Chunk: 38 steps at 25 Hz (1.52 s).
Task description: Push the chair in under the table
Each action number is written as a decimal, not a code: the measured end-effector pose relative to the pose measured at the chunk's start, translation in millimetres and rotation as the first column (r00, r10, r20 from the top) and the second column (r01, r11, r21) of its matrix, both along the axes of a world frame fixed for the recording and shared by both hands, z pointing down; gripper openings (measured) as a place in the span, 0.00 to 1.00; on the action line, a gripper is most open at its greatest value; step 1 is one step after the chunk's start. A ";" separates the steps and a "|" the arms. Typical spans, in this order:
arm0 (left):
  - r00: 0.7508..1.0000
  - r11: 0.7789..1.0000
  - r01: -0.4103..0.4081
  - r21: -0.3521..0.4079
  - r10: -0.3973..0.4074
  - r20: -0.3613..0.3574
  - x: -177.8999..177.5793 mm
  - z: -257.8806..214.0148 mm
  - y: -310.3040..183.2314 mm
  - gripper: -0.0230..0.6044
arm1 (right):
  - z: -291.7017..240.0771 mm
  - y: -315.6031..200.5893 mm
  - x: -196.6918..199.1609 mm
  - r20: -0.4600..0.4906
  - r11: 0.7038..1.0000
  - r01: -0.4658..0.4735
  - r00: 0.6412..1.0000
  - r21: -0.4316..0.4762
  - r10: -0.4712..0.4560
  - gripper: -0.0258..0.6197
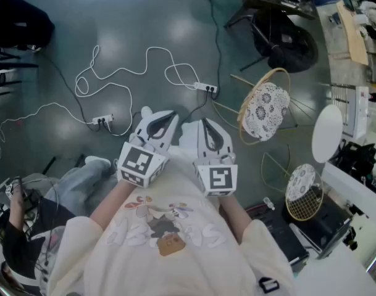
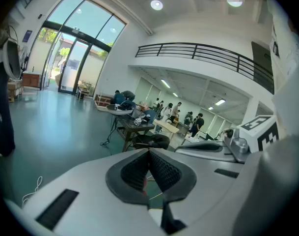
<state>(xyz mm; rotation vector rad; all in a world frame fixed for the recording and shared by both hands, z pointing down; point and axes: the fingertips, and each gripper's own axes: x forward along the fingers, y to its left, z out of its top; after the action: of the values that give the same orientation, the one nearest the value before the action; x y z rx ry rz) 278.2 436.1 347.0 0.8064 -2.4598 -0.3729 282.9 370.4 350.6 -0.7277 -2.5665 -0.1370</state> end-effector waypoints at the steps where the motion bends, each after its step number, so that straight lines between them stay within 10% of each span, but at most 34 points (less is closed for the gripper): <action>1: 1.000 1.000 -0.002 0.017 0.003 -0.009 -10.1 -3.8 3.0 0.05 | -3.2 8.1 -5.6 -0.001 1.000 0.014 1.000 0.006 -0.014 0.05; 7: 0.990 0.990 -0.142 -0.025 0.142 0.020 -80.3 -2.7 -17.9 0.05 | 1.0 -1.0 -65.7 -0.007 0.997 -0.077 0.997 -0.005 0.077 0.05; 11: 0.945 0.946 -0.296 -0.136 0.310 0.101 -148.1 -34.4 -51.7 0.05 | -15.7 -26.5 -141.6 0.028 0.972 -0.201 0.978 -0.118 0.206 0.05; 17: 0.854 0.857 -0.487 -0.166 0.507 0.113 -192.1 -43.6 -116.9 0.05 | -41.0 -70.9 -178.7 0.153 0.944 -0.329 0.932 -0.033 0.330 0.05; 23: 0.680 0.677 -0.730 -0.091 0.734 0.006 -208.2 -35.7 -218.4 0.05 | -29.6 -160.6 -182.1 0.083 0.810 -0.586 0.808 0.010 0.583 0.05; 29: 0.365 0.366 -0.931 -0.008 0.928 -0.073 -233.5 -4.4 -337.1 0.05 | 0.0 -276.1 -193.1 -0.015 0.467 -0.883 0.467 0.038 0.884 0.05; 32: 0.279 0.285 -0.958 0.037 0.953 -0.119 -268.8 5.6 -388.6 0.05 | 18.3 -320.6 -227.1 -0.078 0.395 -0.916 0.389 0.075 0.918 0.05; 36: 0.101 0.118 -0.986 0.118 0.985 -0.143 -295.9 2.3 -429.2 0.05 | 20.4 -346.8 -264.2 -0.156 0.269 -0.956 0.251 0.113 0.955 0.05; 38: 0.065 0.085 -0.987 0.139 0.988 -0.140 -314.9 2.9 -450.3 0.05 | 17.1 -359.7 -279.1 -0.153 0.230 -0.962 0.207 0.146 0.966 0.05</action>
<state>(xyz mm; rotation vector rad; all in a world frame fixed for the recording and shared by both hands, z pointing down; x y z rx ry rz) -36.7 -14.2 349.9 2.0989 -1.1151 0.1096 3.9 10.7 367.7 0.9779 -2.2810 0.3305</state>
